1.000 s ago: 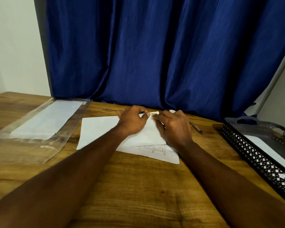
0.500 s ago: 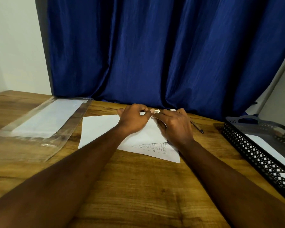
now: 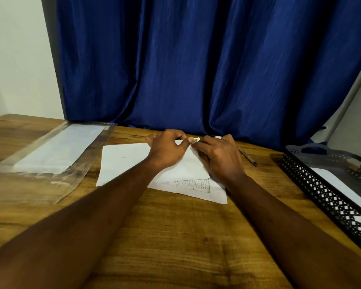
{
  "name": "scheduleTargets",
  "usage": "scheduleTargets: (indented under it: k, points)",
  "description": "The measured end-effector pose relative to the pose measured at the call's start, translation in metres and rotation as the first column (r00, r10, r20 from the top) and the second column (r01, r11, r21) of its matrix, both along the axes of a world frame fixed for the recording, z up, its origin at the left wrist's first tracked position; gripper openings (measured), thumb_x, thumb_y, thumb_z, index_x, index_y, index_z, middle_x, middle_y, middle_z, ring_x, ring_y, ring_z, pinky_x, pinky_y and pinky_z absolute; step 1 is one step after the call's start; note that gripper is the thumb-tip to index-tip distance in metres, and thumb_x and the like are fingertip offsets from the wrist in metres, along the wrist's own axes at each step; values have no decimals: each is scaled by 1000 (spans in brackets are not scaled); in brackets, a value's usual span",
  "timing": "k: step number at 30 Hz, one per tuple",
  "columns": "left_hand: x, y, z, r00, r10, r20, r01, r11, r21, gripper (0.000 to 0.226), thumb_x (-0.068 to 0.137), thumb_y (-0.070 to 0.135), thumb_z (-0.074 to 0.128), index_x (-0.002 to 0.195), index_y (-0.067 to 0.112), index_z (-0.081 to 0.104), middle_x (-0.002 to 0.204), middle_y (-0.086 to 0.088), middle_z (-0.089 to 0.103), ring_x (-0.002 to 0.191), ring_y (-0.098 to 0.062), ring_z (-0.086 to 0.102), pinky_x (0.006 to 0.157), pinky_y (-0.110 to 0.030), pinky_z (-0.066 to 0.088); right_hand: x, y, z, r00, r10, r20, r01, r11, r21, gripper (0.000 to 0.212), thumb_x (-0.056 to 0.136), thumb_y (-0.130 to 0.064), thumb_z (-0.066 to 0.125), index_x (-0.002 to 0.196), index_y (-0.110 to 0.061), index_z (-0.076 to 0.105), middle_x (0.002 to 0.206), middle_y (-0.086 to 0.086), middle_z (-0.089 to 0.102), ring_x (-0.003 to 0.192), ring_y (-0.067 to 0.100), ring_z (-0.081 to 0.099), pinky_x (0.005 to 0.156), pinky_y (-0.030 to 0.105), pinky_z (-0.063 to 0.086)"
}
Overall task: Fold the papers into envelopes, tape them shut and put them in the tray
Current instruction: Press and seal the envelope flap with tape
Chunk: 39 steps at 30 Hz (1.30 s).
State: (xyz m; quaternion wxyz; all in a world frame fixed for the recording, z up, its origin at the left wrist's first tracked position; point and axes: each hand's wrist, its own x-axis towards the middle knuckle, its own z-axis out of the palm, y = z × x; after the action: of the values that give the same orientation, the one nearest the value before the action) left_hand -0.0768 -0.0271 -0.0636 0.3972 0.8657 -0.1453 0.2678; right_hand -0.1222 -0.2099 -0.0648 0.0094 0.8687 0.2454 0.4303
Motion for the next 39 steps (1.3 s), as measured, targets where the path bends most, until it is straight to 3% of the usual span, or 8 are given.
scheduleTargets:
  k: [6, 9, 13, 16, 19, 22, 32, 39]
  points:
    - [2, 2, -1, 999, 43, 22, -43, 999, -22, 27, 101, 49, 60, 91, 27, 73, 92, 15, 72, 97, -6, 55, 84, -35, 15, 3, -3, -3, 993, -22, -120, 25, 999, 25, 33, 92, -33, 65, 120, -22, 79, 116, -1, 73, 99, 18, 60, 80, 33, 40]
    - [1, 1, -3, 998, 48, 35, -48, 999, -18, 28, 101, 51, 60, 93, 28, 73, 92, 14, 73, 97, -6, 56, 85, -35, 16, 3, -3, -4, 991, 47, -122, -9, 955, 295, 23, 90, -30, 65, 105, -19, 78, 104, -5, 71, 94, 13, 57, 79, 33, 47]
    - [-3, -1, -4, 995, 46, 83, -50, 998, 42, 29, 101, 54, 58, 99, 30, 73, 97, 16, 72, 96, -6, 54, 87, -35, 16, 4, 1, 2, 947, 241, -212, 46, 552, 833, 21, 98, -25, 70, 118, -19, 73, 106, -7, 73, 93, 3, 65, 76, 13, 51]
    - [-6, -2, -5, 992, 28, 122, -38, 996, 77, 28, 101, 53, 57, 102, 29, 73, 99, 16, 72, 97, -6, 54, 87, -34, 16, -1, 3, 8, 790, 514, -334, 220, 272, 937, 22, 101, -23, 71, 118, -9, 75, 99, -1, 76, 82, 5, 73, 61, 8, 51]
    - [-7, -3, -6, 990, 28, 137, -41, 995, 94, 27, 101, 52, 58, 102, 29, 72, 95, 18, 66, 96, -6, 52, 90, -36, 18, -8, 6, 8, 621, 720, -309, 257, 185, 949, 23, 101, -9, 67, 118, 5, 73, 90, 8, 77, 65, 4, 74, 54, 15, 54]
    - [-8, -3, -5, 991, 7, 136, -20, 995, 95, 24, 102, 50, 59, 101, 29, 72, 93, 19, 66, 96, -7, 54, 89, -36, 19, -1, 7, 5, 614, 749, -251, 250, 117, 961, 26, 98, -5, 71, 118, 11, 72, 99, 20, 80, 75, 16, 78, 59, 22, 58]
    - [-13, -1, -5, 989, -93, 118, 83, 992, 92, 23, 89, 50, 75, 99, 30, 70, 96, 18, 70, 101, -7, 58, 91, -37, 22, 12, 6, -3, 625, 734, -266, 271, 116, 956, 20, 100, -13, 71, 104, 6, 75, 99, 25, 78, 80, 30, 74, 75, 42, 62]
    - [-10, 0, -5, 992, -104, 75, 99, 993, 61, 27, 86, 57, 76, 95, 32, 70, 92, 20, 70, 100, -5, 60, 88, -39, 24, 9, 11, -4, 728, 594, -341, 199, 292, 935, 20, 104, -20, 66, 100, -6, 79, 88, 8, 81, 79, 26, 77, 70, 37, 61]
